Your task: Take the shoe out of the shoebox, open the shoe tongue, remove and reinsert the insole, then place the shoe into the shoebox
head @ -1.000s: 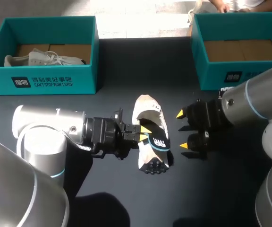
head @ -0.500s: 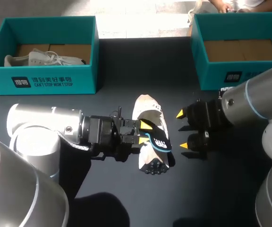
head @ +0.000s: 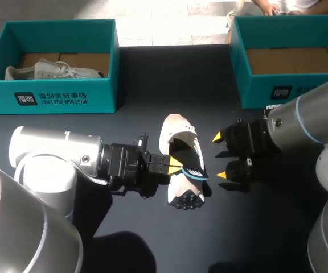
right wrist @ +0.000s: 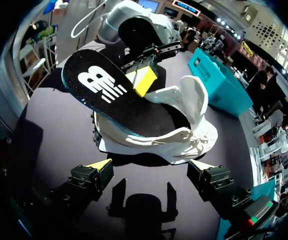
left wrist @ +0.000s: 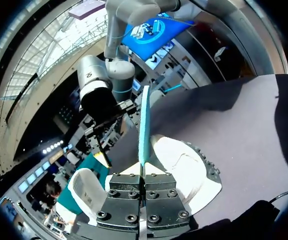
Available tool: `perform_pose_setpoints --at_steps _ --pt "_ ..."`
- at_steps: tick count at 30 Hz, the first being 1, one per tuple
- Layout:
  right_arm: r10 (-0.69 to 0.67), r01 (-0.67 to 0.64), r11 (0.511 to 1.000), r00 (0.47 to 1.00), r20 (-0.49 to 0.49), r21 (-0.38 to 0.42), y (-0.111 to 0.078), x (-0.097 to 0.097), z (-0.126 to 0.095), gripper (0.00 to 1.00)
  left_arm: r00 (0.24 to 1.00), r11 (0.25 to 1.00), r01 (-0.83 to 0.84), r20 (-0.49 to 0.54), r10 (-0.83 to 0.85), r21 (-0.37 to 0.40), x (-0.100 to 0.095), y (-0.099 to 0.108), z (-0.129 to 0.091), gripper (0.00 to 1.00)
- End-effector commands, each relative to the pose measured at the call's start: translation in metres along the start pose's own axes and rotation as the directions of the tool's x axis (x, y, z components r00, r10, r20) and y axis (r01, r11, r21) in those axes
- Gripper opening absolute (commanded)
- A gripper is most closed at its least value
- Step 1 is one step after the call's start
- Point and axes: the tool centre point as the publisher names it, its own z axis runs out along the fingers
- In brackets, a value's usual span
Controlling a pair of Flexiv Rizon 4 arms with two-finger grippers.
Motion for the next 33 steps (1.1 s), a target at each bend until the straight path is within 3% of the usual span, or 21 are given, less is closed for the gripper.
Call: perform_pose_setpoints --at_steps 1,7,10,11,12,13,17,25,27,29,33 --pt "0.000 0.000 1.000 1.000 0.002 -0.001 0.000 0.001 0.000 1.00 1.000 1.000 0.005 0.004 -0.005 -0.006 -0.004 0.015 0.012 0.00" --pt "0.000 0.000 1.000 1.000 0.002 -0.001 0.000 0.001 0.000 1.00 1.000 0.999 0.022 0.019 -0.021 -0.042 -0.004 0.029 0.006 0.00" --pt "0.000 0.000 1.000 1.000 0.002 -0.001 0.000 0.001 0.000 1.00 0.999 0.999 0.022 0.024 -0.021 -0.039 -0.004 0.026 0.003 0.00" --pt "0.000 0.000 1.000 1.000 0.002 -0.001 0.000 0.001 0.000 1.00 0.999 0.999 0.017 0.029 -0.016 -0.035 -0.005 0.022 0.002 0.07" --pt "0.000 0.000 1.000 1.000 0.002 -0.001 0.000 0.001 0.000 1.00 0.999 0.999 0.014 0.031 -0.013 -0.033 -0.006 0.019 0.001 0.33" --pt "0.000 0.000 1.000 1.000 0.002 -0.001 0.000 0.001 0.000 1.00 0.999 1.000 0.003 0.037 -0.002 -0.026 -0.007 0.017 0.001 0.41" --pt "0.000 0.000 1.000 1.000 0.002 -0.001 0.000 0.001 0.000 1.00 0.999 1.000 -0.021 0.043 0.022 -0.015 -0.012 0.005 -0.002 0.49" --pt "0.000 0.000 1.000 1.000 0.002 -0.001 0.000 0.001 0.000 1.00 0.998 0.998 -0.055 0.016 0.055 0.036 -0.011 -0.009 -0.001 0.33" --pt "0.000 0.000 1.000 1.000 0.002 -0.001 0.000 0.001 0.000 1.00 0.998 0.997 -0.058 0.006 0.058 0.042 -0.006 -0.011 -0.001 0.22" --pt "0.000 0.000 1.000 1.000 0.002 -0.001 0.000 0.001 0.000 1.00 0.997 0.997 -0.069 -0.012 0.070 0.038 -0.004 -0.012 0.002 0.00" --pt "0.000 0.000 1.000 1.000 0.002 -0.001 0.000 0.001 0.000 1.00 0.997 0.997 -0.071 -0.017 0.071 0.031 0.000 0.000 0.005 0.00"
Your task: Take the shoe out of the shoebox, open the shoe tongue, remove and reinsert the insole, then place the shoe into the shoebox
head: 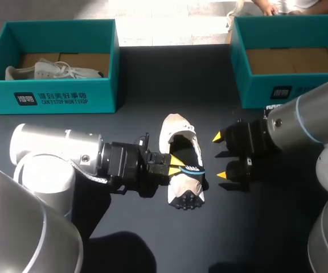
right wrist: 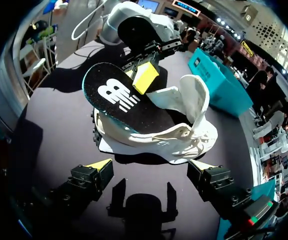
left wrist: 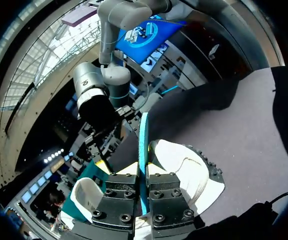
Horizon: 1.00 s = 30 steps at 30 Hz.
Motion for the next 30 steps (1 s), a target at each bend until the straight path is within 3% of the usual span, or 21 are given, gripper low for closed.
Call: perform_pose_setpoints --at_steps 1,9,14,15,16,20,27,29,30 --pt "0.000 0.000 1.000 1.000 0.002 -0.001 0.000 0.001 0.000 1.00 1.000 1.000 0.006 -0.001 -0.006 -0.013 0.001 0.017 0.004 0.00" --pt "0.000 0.000 1.000 1.000 0.002 -0.001 0.000 0.001 0.000 1.00 1.000 0.998 -0.002 0.008 0.002 -0.068 0.002 0.053 0.009 0.00" --pt "0.000 0.000 1.000 1.000 0.002 -0.001 0.000 0.001 0.000 1.00 1.000 0.998 -0.001 0.018 0.002 -0.059 -0.005 0.050 0.009 0.00" --pt "0.000 0.000 1.000 1.000 0.002 -0.001 0.000 0.001 0.000 1.00 1.000 0.999 -0.004 0.020 0.005 -0.054 -0.006 0.045 0.008 0.12" --pt "0.000 0.000 1.000 1.000 0.002 -0.001 0.000 0.001 0.000 1.00 1.000 0.999 -0.014 0.021 0.015 -0.048 -0.008 0.038 0.007 0.33" --pt "0.000 0.000 1.000 1.000 0.002 -0.001 0.000 0.001 0.000 1.00 0.998 0.999 -0.039 0.046 0.041 -0.029 -0.018 0.016 0.003 0.49" --pt "0.000 0.000 1.000 1.000 0.002 -0.001 0.000 0.001 0.000 1.00 0.997 0.998 -0.058 0.047 0.057 0.016 -0.020 0.000 0.003 0.45" --pt "0.000 0.000 1.000 1.000 0.002 -0.001 0.000 0.001 0.000 1.00 0.998 0.999 -0.051 0.035 0.050 0.020 -0.018 -0.001 0.005 0.38" --pt "0.000 0.000 1.000 1.000 0.002 -0.001 0.000 0.001 0.000 1.00 0.998 0.999 -0.049 0.030 0.048 0.019 -0.015 0.000 0.006 0.27"
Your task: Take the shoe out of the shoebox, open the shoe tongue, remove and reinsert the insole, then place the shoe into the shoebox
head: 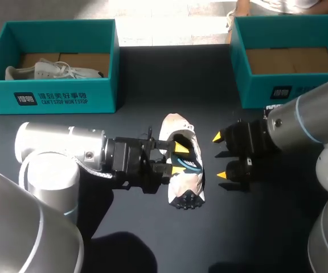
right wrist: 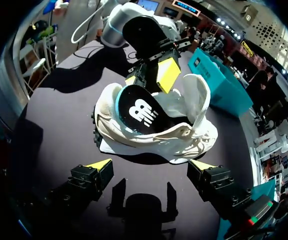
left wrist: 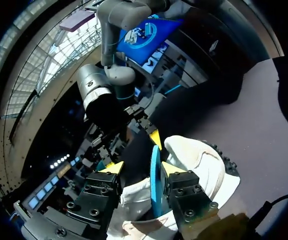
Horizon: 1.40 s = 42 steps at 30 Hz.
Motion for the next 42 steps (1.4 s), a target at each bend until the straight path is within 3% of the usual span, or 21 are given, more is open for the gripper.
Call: perform_pose_setpoints --at_steps 1,7,14,16,17,18,28,32,42 --pt "0.000 0.000 1.000 1.000 0.002 -0.001 0.000 0.001 0.000 1.00 1.000 1.000 0.009 -0.021 -0.009 -0.001 0.006 -0.001 -0.001 0.01" --pt "0.000 0.000 1.000 1.000 0.002 -0.001 0.000 0.001 0.000 1.00 0.998 0.999 0.035 -0.045 -0.035 -0.021 0.018 0.013 -0.002 0.00" --pt "0.000 0.000 1.000 1.000 0.002 -0.001 0.000 0.001 0.000 1.00 0.997 0.998 0.051 -0.062 -0.054 -0.040 0.020 0.012 -0.001 0.00" --pt "0.000 0.000 1.000 1.000 0.002 -0.001 0.000 0.001 0.000 1.00 0.996 0.998 0.045 -0.073 -0.048 -0.038 0.017 0.004 -0.002 0.31" --pt "0.000 0.000 1.000 1.000 0.002 -0.001 0.000 0.001 0.000 1.00 0.996 0.998 0.043 -0.077 -0.045 -0.035 0.013 -0.002 -0.004 0.53" --pt "0.000 0.000 1.000 1.000 0.002 -0.001 0.000 0.001 0.000 1.00 0.996 0.999 0.035 -0.078 -0.037 -0.030 0.011 -0.007 -0.005 1.00" --pt "0.000 0.000 1.000 1.000 0.002 -0.001 0.000 0.001 0.000 1.00 0.994 1.000 0.007 -0.106 -0.006 0.008 -0.010 -0.029 -0.020 1.00" --pt "0.000 0.000 1.000 1.000 0.002 -0.001 0.000 0.001 0.000 1.00 0.986 1.000 -0.020 -0.168 0.022 0.015 -0.022 -0.034 -0.026 1.00" --pt "0.000 0.000 1.000 1.000 0.002 -0.001 0.000 0.001 0.000 1.00 0.881 0.998 -0.063 -0.472 0.043 -0.026 -0.049 -0.025 -0.031 1.00"
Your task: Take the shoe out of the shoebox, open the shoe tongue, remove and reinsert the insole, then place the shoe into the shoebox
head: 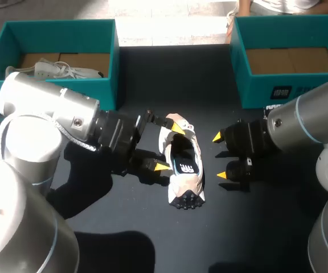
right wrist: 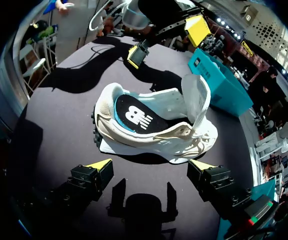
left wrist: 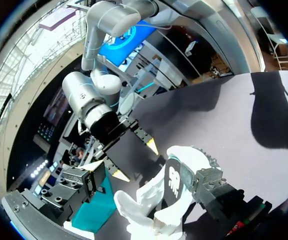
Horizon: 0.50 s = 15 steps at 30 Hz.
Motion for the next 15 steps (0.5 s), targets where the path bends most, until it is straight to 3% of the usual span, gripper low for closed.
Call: perform_pose_setpoints --at_steps 1,5,10,15 --pt "0.000 0.000 1.000 1.000 0.002 -0.001 0.000 0.001 0.000 1.00 0.966 1.000 0.008 -0.259 -0.010 -0.008 -0.019 0.004 -0.003 1.00" --pt "0.000 0.000 1.000 1.000 0.002 -0.001 0.000 0.001 0.000 1.00 0.935 0.999 -0.029 -0.353 0.019 -0.021 -0.027 0.005 -0.006 1.00" --pt "0.009 -0.009 1.000 1.000 0.005 0.012 -0.009 -0.002 -0.028 1.00 0.855 0.997 -0.044 -0.518 0.005 -0.062 -0.036 0.003 -0.010 1.00" --pt "0.018 -0.017 0.999 0.999 -0.030 0.045 -0.020 -0.006 -0.061 1.00 0.838 0.994 -0.058 -0.546 -0.003 -0.094 -0.039 0.003 -0.014 1.00"
